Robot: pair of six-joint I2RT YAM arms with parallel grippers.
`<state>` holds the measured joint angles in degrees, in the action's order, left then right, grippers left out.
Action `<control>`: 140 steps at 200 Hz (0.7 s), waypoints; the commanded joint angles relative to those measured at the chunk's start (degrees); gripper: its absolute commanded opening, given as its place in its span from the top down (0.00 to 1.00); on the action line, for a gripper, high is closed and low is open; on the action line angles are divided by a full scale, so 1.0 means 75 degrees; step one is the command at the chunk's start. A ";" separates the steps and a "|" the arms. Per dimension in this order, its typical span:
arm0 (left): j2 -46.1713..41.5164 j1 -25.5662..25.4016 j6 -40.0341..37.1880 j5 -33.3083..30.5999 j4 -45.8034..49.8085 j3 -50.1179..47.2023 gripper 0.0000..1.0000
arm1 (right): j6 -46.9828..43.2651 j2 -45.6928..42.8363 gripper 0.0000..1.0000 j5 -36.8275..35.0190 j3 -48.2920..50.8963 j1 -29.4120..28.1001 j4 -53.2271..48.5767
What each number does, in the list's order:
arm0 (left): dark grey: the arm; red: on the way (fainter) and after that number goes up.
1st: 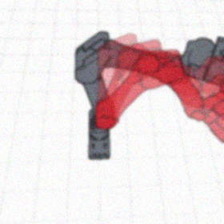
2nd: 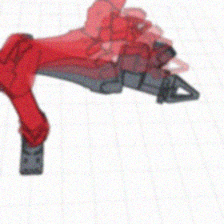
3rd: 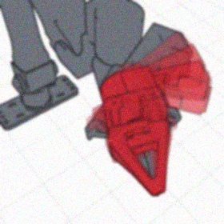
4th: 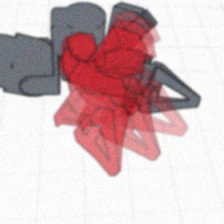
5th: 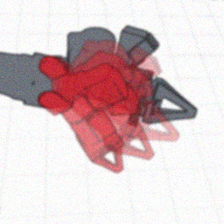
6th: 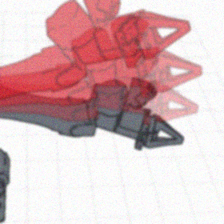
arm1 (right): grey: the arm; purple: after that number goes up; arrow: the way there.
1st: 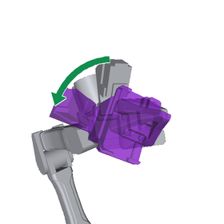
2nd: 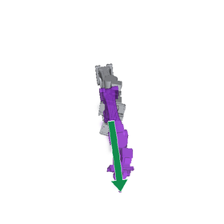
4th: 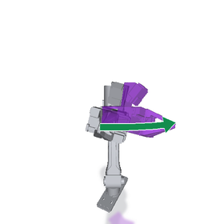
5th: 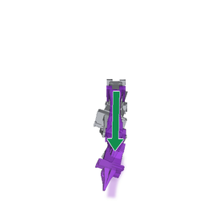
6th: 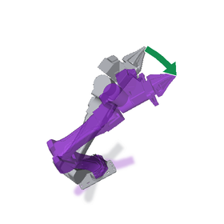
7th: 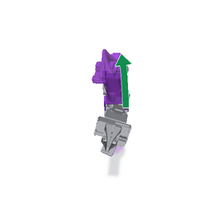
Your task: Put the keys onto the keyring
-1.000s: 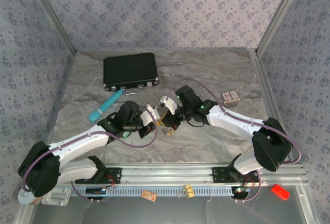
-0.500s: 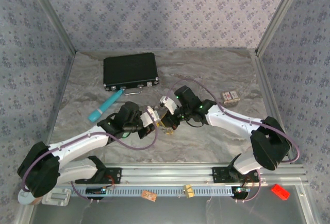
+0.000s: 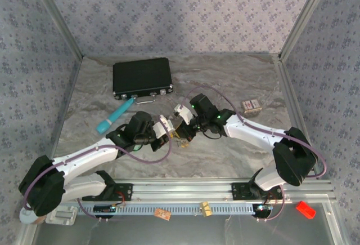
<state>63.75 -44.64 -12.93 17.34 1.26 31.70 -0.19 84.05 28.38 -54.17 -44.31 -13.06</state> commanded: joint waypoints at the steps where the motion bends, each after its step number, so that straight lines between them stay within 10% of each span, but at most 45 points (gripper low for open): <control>1: -0.0103 -0.0118 0.0340 0.0581 -0.0456 0.0201 1.00 | 0.0176 0.0150 1.00 -0.0655 -0.0177 0.0037 0.0107; 140: -0.0134 -0.0130 0.0405 -0.0257 -0.1884 -0.0734 1.00 | 0.1379 0.1091 1.00 0.0239 -0.0409 0.0385 0.0238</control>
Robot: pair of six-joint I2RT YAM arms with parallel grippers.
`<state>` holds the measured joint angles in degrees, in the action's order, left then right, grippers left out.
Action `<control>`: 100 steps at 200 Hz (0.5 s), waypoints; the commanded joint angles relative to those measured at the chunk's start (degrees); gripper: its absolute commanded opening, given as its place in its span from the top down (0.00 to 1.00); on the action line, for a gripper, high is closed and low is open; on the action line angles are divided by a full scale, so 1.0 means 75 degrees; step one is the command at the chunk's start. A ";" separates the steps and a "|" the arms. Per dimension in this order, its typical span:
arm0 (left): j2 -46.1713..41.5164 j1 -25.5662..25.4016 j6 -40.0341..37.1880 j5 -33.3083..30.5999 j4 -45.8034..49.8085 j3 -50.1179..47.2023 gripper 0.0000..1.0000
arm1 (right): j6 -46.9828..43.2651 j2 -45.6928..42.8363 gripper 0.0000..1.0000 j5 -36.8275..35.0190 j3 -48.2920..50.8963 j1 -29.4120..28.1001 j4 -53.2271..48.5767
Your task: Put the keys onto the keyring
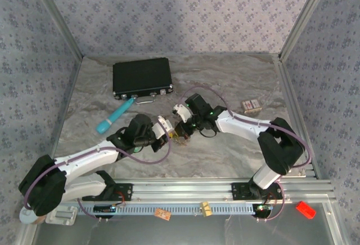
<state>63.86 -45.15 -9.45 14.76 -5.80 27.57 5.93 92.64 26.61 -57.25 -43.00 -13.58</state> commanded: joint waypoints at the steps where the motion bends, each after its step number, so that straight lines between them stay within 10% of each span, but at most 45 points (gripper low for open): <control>1: -0.0159 -0.0063 -0.0055 0.0085 -0.0952 -0.0195 1.00 | 0.0577 -0.0062 1.00 0.0485 0.0015 0.0212 0.0321; 100: -0.0224 0.0018 0.1330 -0.0135 -0.1567 -0.0340 1.00 | 0.0094 -0.1047 1.00 0.0791 0.0721 0.0425 0.0535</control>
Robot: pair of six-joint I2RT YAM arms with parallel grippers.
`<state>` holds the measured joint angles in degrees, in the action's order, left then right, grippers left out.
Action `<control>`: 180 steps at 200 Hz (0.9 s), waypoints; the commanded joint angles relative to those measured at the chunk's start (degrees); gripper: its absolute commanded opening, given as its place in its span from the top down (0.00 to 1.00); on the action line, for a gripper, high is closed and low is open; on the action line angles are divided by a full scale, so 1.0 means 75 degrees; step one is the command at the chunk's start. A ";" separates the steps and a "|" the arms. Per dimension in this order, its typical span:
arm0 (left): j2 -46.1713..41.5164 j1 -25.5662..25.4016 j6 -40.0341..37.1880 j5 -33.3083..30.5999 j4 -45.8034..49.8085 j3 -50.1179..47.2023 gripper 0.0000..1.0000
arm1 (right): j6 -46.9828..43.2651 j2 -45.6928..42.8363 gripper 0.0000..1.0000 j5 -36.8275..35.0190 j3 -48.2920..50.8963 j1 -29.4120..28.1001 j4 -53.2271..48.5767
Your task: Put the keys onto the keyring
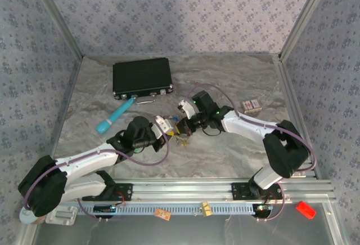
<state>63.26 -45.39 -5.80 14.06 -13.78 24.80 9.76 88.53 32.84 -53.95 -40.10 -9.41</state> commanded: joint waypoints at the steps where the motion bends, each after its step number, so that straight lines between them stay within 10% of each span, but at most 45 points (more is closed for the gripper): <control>1: -0.0142 0.0051 0.0867 -0.0045 -0.0505 0.0032 1.00 | -0.0442 -0.0515 1.00 -0.0053 0.0292 0.0038 -0.0022; 59: 0.0035 0.0179 0.2809 0.0539 -0.0331 0.0366 1.00 | -0.2389 -0.1695 1.00 -0.2222 0.1156 -0.0352 0.1041; 180: 0.0502 0.1048 0.3235 0.2940 -0.0146 0.0735 1.00 | -0.6549 -0.1698 1.00 -0.2149 0.1315 -0.0794 0.1472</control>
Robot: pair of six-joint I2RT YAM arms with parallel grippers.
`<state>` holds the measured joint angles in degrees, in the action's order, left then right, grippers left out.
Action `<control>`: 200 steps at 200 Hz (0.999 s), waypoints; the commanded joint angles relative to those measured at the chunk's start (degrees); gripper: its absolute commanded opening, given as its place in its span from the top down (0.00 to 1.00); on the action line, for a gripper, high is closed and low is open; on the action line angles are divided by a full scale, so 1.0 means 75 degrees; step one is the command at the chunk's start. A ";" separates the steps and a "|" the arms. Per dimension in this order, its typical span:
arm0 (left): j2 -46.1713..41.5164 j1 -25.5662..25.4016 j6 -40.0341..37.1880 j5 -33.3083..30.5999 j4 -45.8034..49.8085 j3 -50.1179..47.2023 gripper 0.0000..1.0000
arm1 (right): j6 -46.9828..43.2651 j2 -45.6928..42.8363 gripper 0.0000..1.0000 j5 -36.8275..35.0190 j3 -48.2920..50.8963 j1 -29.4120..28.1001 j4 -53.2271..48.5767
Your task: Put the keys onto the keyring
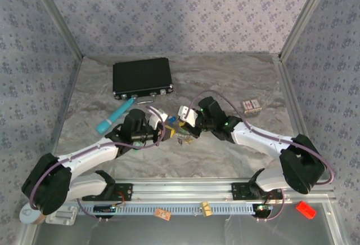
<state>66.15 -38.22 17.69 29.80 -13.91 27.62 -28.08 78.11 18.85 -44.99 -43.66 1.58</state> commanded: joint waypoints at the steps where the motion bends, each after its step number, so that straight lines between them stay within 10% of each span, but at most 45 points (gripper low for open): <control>1: 0.0119 0.0098 0.0096 0.0854 -0.0127 0.0366 1.00 | -0.1541 -0.0310 1.00 -0.0309 0.0112 -0.0331 0.0003; 200: 0.0648 0.0209 0.0245 0.1560 0.0531 0.0912 1.00 | -0.2737 -0.0880 1.00 -0.1004 0.0292 -0.0784 -0.0516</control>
<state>71.05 -36.99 19.25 39.03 -9.96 32.56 -47.62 71.77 12.38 -42.87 -49.08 -1.80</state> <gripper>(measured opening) 0.044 0.052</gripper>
